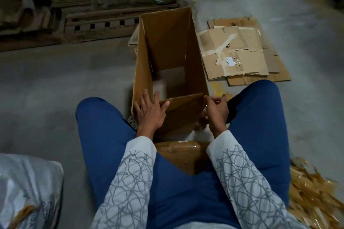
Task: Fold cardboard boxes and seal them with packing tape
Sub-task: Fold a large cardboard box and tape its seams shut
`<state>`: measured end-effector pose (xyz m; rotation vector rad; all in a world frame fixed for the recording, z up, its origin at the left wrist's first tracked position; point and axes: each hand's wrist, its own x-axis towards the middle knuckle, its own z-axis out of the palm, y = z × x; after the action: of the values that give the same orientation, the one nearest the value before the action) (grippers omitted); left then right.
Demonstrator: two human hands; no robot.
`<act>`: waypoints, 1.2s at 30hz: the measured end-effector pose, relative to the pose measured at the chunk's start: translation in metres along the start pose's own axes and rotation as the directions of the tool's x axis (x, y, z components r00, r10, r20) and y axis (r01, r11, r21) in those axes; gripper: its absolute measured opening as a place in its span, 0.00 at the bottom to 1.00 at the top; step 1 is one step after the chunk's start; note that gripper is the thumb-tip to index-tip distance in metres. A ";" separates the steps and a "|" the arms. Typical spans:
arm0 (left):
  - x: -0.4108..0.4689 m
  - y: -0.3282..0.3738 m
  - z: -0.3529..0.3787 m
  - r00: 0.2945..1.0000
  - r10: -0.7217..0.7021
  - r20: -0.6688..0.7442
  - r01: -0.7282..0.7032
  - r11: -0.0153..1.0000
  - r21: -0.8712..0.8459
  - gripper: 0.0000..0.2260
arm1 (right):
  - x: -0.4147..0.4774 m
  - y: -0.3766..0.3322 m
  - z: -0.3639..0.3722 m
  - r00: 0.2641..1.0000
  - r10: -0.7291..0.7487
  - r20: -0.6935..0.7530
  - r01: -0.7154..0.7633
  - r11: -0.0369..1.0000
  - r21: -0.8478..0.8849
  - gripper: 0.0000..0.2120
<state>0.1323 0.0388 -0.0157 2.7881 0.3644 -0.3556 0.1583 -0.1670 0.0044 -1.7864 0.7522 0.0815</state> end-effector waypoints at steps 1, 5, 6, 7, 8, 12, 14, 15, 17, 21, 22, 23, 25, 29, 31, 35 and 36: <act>0.006 -0.001 0.001 1.000 0.021 -0.009 -0.021 1.000 0.011 0.27 | -0.002 0.000 0.000 0.998 -0.057 -0.013 0.055 0.992 -0.110 0.09; 0.038 -0.006 0.006 0.996 0.092 0.000 -0.092 0.996 0.019 0.23 | -0.004 0.008 0.004 0.949 -0.314 0.008 0.273 0.811 -0.517 0.08; 0.047 -0.008 0.007 0.994 0.105 0.022 -0.105 0.994 0.016 0.23 | -0.005 0.008 0.004 0.943 -0.333 0.018 0.287 0.782 -0.553 0.08; 0.056 -0.011 0.008 0.992 0.114 0.047 -0.115 0.993 0.007 0.24 | -0.006 0.009 0.004 0.940 -0.340 0.024 0.291 0.765 -0.575 0.08; 0.063 -0.013 0.009 0.990 0.120 0.070 -0.120 0.993 -0.008 0.25 | -0.008 0.010 0.003 0.939 -0.343 0.032 0.295 0.751 -0.591 0.07; 0.080 -0.015 0.020 0.986 0.129 0.102 -0.128 0.992 -0.022 0.25 | -0.015 0.016 -0.001 0.932 -0.356 0.063 0.315 0.716 -0.624 0.08; 0.084 -0.016 0.025 0.985 0.139 0.102 -0.139 0.990 -0.010 0.24 | -0.016 0.016 0.001 0.939 -0.337 0.063 0.302 0.728 -0.615 0.08; 0.087 -0.018 0.025 0.983 0.146 0.109 -0.146 0.989 -0.008 0.24 | -0.016 0.016 0.003 0.943 -0.326 0.068 0.299 0.739 -0.604 0.08; 0.094 -0.023 0.025 0.981 0.148 0.128 -0.147 0.989 -0.016 0.25 | -0.017 0.015 0.006 0.945 -0.317 0.082 0.304 0.756 -0.580 0.08; 0.102 -0.023 0.028 0.975 0.138 0.173 -0.130 0.990 -0.057 0.24 | -0.019 0.023 0.004 0.939 -0.330 0.095 0.325 0.762 -0.561 0.07; 0.102 -0.022 0.029 0.974 0.146 0.175 -0.138 0.989 -0.056 0.24 | -0.018 0.024 0.003 0.940 -0.329 0.094 0.322 0.761 -0.563 0.07; 0.101 -0.021 0.030 0.973 0.153 0.175 -0.146 0.988 -0.051 0.25 | -0.017 0.025 0.002 0.941 -0.326 0.090 0.317 0.761 -0.566 0.07; 0.102 -0.020 0.031 0.971 0.152 0.185 -0.148 0.988 -0.040 0.25 | -0.017 0.026 0.002 0.943 -0.321 0.086 0.310 0.761 -0.570 0.08; 0.104 -0.021 0.033 0.967 0.125 0.223 -0.121 0.992 -0.033 0.24 | -0.027 0.027 0.006 0.916 -0.396 0.059 0.369 0.780 -0.505 0.12; 0.099 -0.018 0.035 0.978 0.104 0.183 -0.089 0.992 -0.088 0.22 | -0.037 0.027 0.013 0.823 -0.548 0.147 0.550 0.708 -0.442 0.19; 0.087 -0.003 0.015 0.997 0.051 0.059 -0.036 0.969 -0.244 0.27 | -0.049 0.033 0.031 0.617 -0.661 0.428 0.784 0.465 -0.412 0.28; 0.084 0.001 0.005 0.998 0.056 0.014 -0.050 0.958 -0.283 0.28 | -0.049 0.036 0.036 0.616 -0.634 0.468 0.786 0.457 -0.417 0.29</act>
<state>0.2100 0.0534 -0.0439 2.5066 0.3074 -0.2952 0.1116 -0.1190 -0.0184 -2.5142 -0.3445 -0.0424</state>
